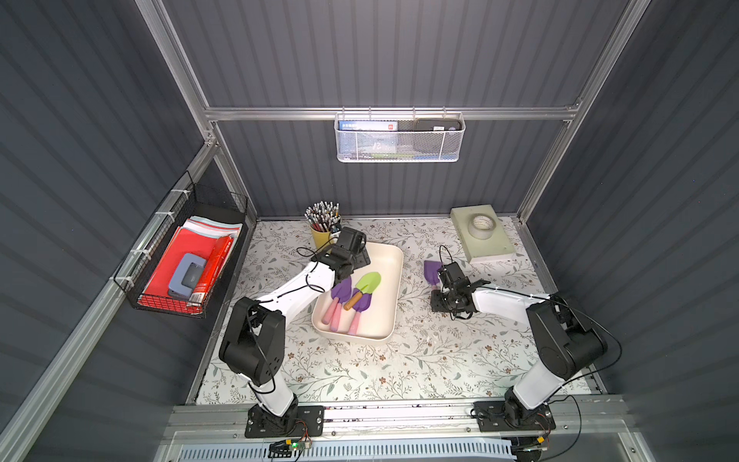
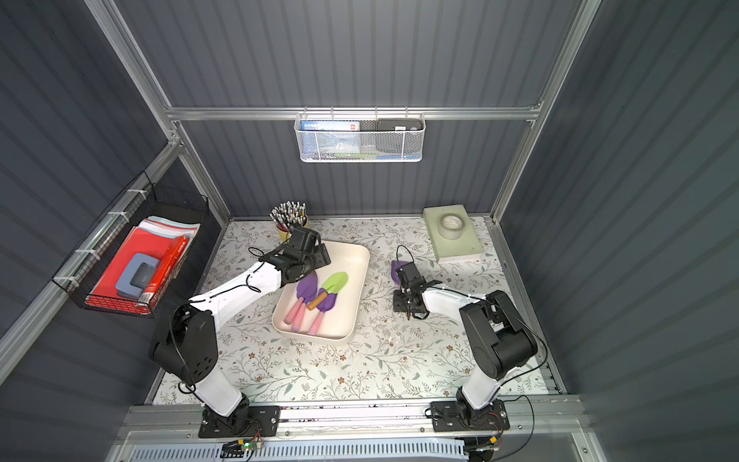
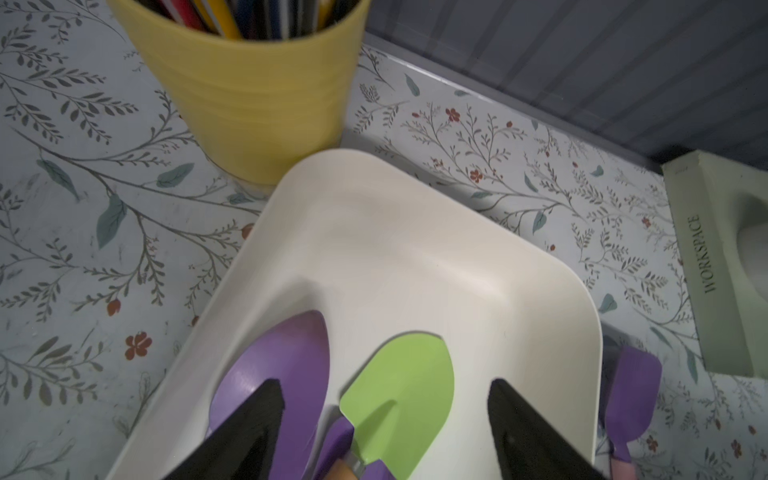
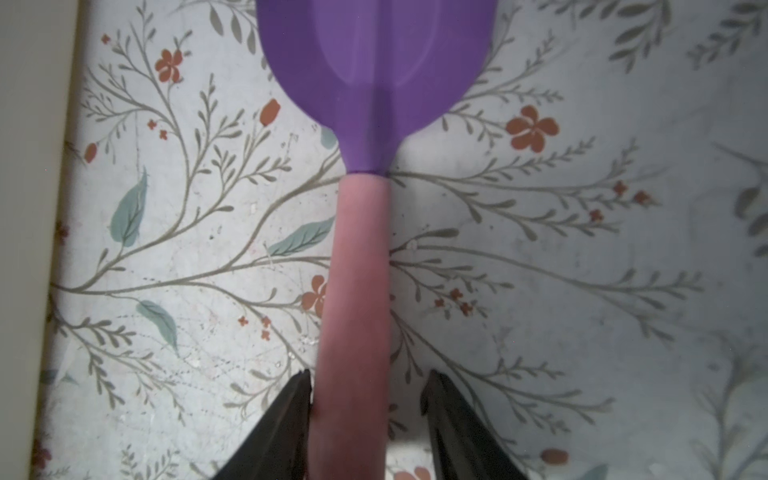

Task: Take the shovel out of the storage box
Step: Place the shovel at the center of the board.

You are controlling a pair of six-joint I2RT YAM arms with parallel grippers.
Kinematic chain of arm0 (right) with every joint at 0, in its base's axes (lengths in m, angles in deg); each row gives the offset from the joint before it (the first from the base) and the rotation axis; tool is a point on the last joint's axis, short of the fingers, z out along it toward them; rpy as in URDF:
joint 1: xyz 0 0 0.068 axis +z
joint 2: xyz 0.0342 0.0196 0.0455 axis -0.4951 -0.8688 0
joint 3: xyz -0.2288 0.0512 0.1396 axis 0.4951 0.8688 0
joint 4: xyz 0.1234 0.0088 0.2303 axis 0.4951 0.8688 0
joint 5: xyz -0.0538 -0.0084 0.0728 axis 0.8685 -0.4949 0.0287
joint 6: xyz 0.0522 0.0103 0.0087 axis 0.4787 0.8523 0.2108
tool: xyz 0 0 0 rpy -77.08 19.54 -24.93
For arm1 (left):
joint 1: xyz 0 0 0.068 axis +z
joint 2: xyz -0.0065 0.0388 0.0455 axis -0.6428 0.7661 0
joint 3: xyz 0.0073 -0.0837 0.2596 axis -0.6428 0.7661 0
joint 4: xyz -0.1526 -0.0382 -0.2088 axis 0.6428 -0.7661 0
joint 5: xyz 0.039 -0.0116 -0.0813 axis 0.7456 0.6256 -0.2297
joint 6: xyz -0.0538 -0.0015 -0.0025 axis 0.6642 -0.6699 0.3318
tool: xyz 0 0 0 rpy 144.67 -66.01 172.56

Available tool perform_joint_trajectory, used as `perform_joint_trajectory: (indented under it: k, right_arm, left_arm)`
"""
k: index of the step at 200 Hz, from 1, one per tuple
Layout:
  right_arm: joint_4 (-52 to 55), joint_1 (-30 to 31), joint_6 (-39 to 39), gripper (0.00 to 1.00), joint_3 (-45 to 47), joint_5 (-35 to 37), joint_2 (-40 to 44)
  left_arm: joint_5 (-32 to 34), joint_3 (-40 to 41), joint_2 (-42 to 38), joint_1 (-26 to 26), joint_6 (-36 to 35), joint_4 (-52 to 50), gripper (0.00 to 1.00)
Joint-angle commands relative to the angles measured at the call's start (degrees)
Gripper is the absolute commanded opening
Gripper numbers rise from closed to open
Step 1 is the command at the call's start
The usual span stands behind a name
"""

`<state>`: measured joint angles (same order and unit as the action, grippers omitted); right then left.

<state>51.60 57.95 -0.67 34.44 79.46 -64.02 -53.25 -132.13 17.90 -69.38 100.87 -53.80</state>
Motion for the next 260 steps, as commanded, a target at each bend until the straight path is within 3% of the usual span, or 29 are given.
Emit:
perform_joint_trajectory:
  k: [1,30,52,81,171,211,260]
  right_arm:
    - [2.1,0.1,0.4,0.52,0.8,0.7,0.3]
    - [3.8,0.1,1.2,0.56,1.0,2.7,5.5]
    - [5.2,0.1,1.4,0.58,0.4,3.5,10.6]
    - [5.9,0.2,0.3,0.58,-0.7,3.4,14.5]
    - [6.7,0.3,-0.7,0.58,0.0,2.3,14.5]
    - [6.6,0.6,-0.5,0.58,-0.4,1.3,14.6]
    - [5.0,2.4,1.3,0.58,1.7,1.3,15.0]
  left_arm:
    - [3.5,2.3,2.0,-0.8,-0.7,-4.7,0.8]
    - [6.8,1.5,3.5,-1.0,-0.3,-6.6,0.77]
    - [9.9,-1.6,6.9,-1.2,0.4,-8.7,0.68]
    - [12.9,-4.7,12.6,-2.2,2.8,-10.9,0.66]
    - [17.4,-10.6,22.6,-2.3,6.4,-12.3,0.59]
    - [18.4,-10.8,23.1,-2.3,6.8,-13.0,0.58]
    - [18.6,-9.2,22.1,-2.3,6.8,-12.5,0.35]
